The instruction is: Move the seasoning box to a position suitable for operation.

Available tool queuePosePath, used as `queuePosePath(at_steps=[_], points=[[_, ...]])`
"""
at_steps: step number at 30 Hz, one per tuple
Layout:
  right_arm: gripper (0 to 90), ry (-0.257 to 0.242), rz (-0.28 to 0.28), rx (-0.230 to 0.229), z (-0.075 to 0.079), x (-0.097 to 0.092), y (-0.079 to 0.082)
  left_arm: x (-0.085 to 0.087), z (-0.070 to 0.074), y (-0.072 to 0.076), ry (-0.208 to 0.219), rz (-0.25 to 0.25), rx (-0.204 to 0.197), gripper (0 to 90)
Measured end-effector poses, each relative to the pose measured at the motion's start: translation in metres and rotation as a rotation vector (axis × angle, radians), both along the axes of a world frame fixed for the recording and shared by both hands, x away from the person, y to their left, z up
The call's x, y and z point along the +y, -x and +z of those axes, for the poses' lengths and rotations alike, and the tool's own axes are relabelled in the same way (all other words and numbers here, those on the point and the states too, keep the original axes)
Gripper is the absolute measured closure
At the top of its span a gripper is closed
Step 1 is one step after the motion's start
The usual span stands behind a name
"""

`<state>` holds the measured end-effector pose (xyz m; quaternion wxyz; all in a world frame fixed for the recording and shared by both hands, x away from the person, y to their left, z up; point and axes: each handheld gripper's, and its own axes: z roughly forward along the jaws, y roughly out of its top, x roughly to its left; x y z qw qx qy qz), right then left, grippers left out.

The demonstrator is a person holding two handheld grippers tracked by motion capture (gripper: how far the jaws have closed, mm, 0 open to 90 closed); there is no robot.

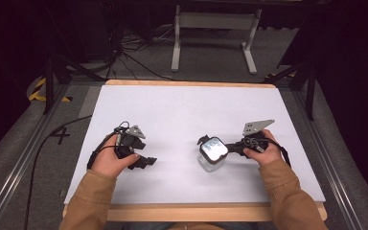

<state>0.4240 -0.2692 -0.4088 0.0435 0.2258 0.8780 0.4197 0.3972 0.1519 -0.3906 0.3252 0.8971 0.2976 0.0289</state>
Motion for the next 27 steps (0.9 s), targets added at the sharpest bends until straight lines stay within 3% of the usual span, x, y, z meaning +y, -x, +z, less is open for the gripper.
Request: queuePosePath(at_steps=[27], points=[[90.0, 0.071, 0.053, 0.061, -0.007, 0.004, 0.011, -0.015, -0.003, -0.007, -0.001, -0.043, 0.016, 25.6]])
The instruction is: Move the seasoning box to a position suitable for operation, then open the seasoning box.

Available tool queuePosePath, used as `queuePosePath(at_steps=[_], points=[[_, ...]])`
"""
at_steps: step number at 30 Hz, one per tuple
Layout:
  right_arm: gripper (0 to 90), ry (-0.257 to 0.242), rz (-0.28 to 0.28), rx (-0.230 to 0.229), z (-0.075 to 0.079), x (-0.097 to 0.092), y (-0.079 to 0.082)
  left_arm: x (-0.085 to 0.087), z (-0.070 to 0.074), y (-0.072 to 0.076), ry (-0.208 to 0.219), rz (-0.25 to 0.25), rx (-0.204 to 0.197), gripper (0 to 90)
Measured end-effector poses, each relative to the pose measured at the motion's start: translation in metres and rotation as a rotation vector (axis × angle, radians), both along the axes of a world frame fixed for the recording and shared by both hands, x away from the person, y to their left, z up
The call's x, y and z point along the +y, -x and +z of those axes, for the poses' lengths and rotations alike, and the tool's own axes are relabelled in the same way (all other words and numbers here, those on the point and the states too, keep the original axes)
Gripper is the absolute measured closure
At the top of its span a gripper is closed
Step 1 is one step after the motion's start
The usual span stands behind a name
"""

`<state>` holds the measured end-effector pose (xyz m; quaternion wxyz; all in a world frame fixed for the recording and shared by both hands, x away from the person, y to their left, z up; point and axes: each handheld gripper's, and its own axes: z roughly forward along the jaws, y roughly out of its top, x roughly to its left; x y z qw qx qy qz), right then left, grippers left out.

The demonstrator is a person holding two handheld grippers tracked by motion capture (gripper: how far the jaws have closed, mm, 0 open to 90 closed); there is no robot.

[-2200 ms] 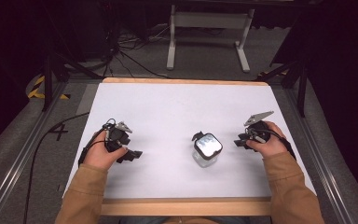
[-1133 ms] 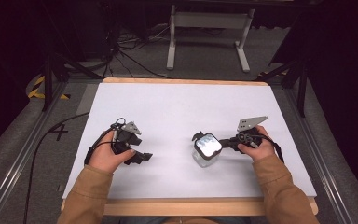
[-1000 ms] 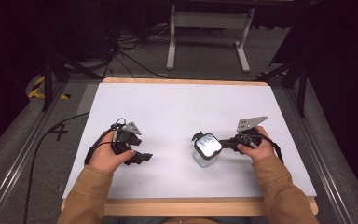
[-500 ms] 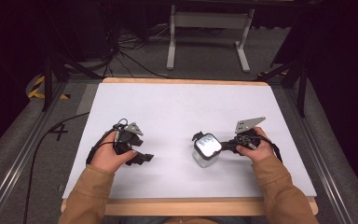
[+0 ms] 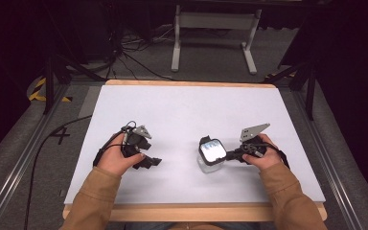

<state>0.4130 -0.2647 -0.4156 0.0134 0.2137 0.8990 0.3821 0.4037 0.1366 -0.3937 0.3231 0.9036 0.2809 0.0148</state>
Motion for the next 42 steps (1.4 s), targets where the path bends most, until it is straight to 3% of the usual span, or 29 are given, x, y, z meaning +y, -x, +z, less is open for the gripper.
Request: queuePosePath(at_steps=[14, 21, 24, 28, 33, 34, 36, 40, 42], points=[[90.0, 0.05, 0.063, 0.025, -0.006, 0.016, 0.01, -0.008, -0.001, -0.004, 0.002, -0.016, 0.007, 25.6], [89.6, 0.04, 0.058, 0.029, -0.006, 0.015, 0.01, -0.009, -0.001, -0.005, -0.005, -0.029, 0.013, 25.5], [89.4, 0.031, 0.037, 0.017, -0.002, 0.009, 0.009, -0.008, 0.0, -0.005, 0.036, -0.008, 0.007, 24.8], [89.1, 0.021, -0.009, -0.008, 0.006, -0.002, 0.01, -0.012, 0.007, -0.006, 0.135, 0.018, -0.025, 23.6], [88.9, -0.001, -0.057, -0.036, 0.015, -0.014, 0.013, -0.019, 0.016, -0.006, 0.191, 0.067, -0.077, 24.4], [88.8, -0.005, -0.069, -0.046, 0.019, -0.018, 0.015, -0.021, 0.019, -0.006, 0.213, 0.071, -0.08, 31.6], [88.7, -0.006, -0.072, -0.049, 0.019, -0.019, 0.016, -0.024, 0.023, -0.008, 0.247, 0.082, -0.078, 35.9], [88.3, -0.011, -0.09, -0.057, 0.023, -0.025, 0.019, -0.036, 0.032, -0.013, 0.234, 0.056, -0.088, 46.8], [88.0, -0.015, -0.095, -0.059, 0.024, -0.027, 0.02, -0.045, 0.034, -0.016, 0.27, 0.032, -0.082, 49.1]])
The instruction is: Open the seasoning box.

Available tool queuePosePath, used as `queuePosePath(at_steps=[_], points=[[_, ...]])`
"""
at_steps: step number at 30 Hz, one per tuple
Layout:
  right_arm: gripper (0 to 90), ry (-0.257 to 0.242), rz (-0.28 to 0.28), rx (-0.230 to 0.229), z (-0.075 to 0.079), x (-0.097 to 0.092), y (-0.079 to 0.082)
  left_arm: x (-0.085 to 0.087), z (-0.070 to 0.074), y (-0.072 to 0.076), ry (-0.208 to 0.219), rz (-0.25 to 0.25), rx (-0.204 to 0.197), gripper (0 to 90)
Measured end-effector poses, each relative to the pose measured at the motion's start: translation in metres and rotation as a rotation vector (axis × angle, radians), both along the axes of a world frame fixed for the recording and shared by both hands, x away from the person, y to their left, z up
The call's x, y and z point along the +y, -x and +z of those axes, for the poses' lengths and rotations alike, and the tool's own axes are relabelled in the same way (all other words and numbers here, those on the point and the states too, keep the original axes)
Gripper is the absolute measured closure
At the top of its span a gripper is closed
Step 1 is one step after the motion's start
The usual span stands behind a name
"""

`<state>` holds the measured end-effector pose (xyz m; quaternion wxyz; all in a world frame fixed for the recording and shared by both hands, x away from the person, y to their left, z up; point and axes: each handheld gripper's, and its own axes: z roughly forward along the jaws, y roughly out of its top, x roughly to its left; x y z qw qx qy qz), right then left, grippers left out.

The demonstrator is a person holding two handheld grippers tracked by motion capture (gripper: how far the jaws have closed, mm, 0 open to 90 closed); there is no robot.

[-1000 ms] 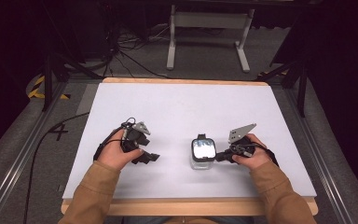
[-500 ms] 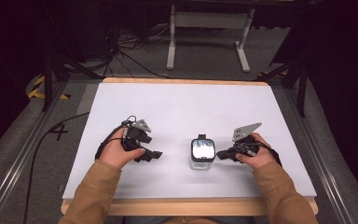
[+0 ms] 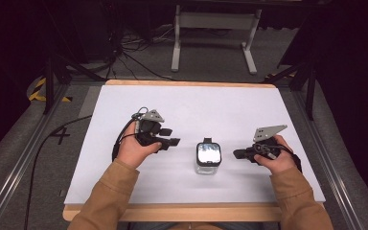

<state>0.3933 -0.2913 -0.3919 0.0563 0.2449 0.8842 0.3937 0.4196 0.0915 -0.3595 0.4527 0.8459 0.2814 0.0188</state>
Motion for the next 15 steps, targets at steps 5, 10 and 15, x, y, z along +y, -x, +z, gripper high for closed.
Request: queuePosePath(at_steps=[5, 10, 15], points=[[86.6, 0.0, -0.002, -0.006, 0.001, -0.001, 0.001, -0.019, 0.001, -0.008, 0.034, -0.087, -0.032, 61.9], [85.2, -0.003, 0.009, -0.01, 0.002, 0.0, 0.002, -0.038, 0.003, -0.019, 0.045, -0.151, -0.006, 72.5], [84.8, -0.011, 0.018, -0.014, 0.003, 0.0, 0.002, -0.055, 0.002, -0.028, 0.062, -0.171, 0.029, 73.9]])
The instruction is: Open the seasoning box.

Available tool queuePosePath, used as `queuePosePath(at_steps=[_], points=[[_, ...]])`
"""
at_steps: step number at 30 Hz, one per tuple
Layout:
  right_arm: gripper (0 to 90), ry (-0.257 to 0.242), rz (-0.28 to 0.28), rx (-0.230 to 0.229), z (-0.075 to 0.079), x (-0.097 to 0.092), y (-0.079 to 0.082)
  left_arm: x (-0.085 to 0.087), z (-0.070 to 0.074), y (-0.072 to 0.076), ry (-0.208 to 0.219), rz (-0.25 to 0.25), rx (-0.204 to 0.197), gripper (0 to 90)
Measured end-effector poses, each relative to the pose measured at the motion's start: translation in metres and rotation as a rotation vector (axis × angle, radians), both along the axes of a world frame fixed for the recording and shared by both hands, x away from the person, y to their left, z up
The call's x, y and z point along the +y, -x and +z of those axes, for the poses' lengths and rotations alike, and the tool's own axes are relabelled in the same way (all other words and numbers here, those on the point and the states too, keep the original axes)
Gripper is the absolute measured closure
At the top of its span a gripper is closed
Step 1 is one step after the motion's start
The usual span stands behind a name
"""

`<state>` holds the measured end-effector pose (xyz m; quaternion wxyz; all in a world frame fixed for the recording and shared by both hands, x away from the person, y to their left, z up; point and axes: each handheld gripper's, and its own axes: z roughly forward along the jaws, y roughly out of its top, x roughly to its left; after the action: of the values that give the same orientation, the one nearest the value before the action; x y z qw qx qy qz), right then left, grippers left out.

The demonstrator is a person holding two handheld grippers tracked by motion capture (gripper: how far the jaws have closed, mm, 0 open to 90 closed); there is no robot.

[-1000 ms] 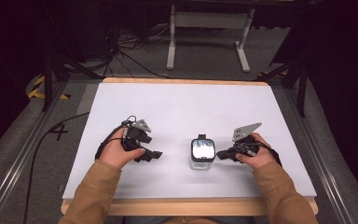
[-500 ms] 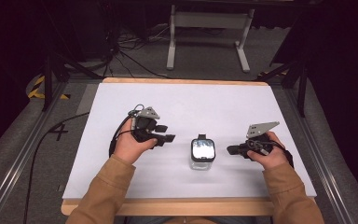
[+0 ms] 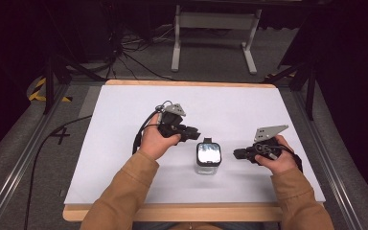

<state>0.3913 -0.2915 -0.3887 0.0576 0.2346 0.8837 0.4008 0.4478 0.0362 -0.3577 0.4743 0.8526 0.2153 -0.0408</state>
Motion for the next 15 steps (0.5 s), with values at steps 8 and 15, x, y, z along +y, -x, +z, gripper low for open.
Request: queuePosePath(at_steps=[8, 15], points=[[84.2, -0.009, 0.004, -0.002, 0.002, -0.001, 0.001, -0.023, -0.008, -0.01, -0.027, -0.033, 0.029, 77.3], [84.1, -0.01, 0.005, -0.002, 0.001, -0.001, 0.0, -0.03, -0.013, -0.015, -0.019, -0.042, 0.068, 82.1]])
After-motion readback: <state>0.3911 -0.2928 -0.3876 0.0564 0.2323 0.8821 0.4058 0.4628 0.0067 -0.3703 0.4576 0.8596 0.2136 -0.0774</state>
